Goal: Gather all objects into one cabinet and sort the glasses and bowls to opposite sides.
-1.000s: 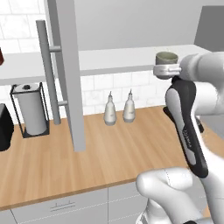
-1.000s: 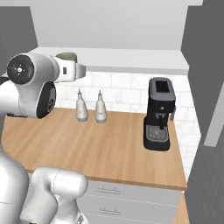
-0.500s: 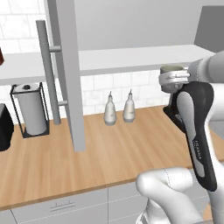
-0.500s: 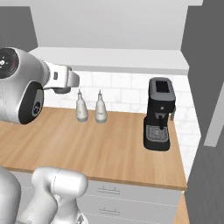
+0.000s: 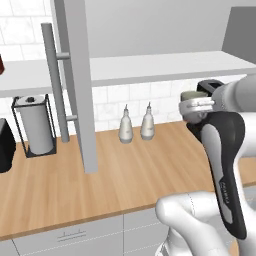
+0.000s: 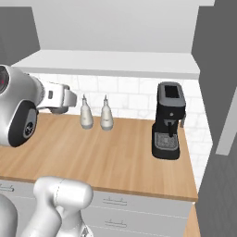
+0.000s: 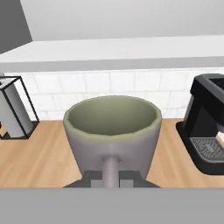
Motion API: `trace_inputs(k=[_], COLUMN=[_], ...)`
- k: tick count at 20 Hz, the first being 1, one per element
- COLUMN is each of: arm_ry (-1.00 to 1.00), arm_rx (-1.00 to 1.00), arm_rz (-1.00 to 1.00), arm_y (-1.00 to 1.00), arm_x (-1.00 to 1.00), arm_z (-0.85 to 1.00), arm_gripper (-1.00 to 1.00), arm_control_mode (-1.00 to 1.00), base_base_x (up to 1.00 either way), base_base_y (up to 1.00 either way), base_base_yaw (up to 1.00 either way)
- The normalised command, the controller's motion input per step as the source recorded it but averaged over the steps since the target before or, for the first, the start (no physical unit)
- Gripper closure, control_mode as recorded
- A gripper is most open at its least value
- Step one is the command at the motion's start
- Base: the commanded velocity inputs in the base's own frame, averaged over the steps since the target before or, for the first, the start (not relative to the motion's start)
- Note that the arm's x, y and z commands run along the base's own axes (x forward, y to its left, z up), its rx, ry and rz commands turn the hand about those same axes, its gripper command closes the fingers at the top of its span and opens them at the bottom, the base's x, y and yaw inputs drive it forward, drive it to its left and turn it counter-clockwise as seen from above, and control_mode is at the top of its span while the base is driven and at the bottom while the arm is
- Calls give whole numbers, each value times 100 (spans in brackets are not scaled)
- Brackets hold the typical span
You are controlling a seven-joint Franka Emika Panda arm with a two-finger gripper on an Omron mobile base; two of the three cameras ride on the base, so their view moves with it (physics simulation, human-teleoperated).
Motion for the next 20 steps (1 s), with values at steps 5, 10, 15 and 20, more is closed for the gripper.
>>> trace_inputs(k=[5, 10, 15, 20], arm_ry=[-3, -2, 0, 0], arm_rx=[0, 0, 0, 0], arm_rz=[0, 0, 0, 0], arm_y=[1, 0, 0, 0], arm_x=[0, 1, 0, -3], arm_z=[0, 0, 0, 0], arm_gripper=[100, 100, 100, 100], arm_control_mode=[-100, -100, -100, 100], base_base_x=[0, 0, 0, -66], base_base_y=[0, 0, 0, -13], base_base_yaw=[0, 0, 0, 3])
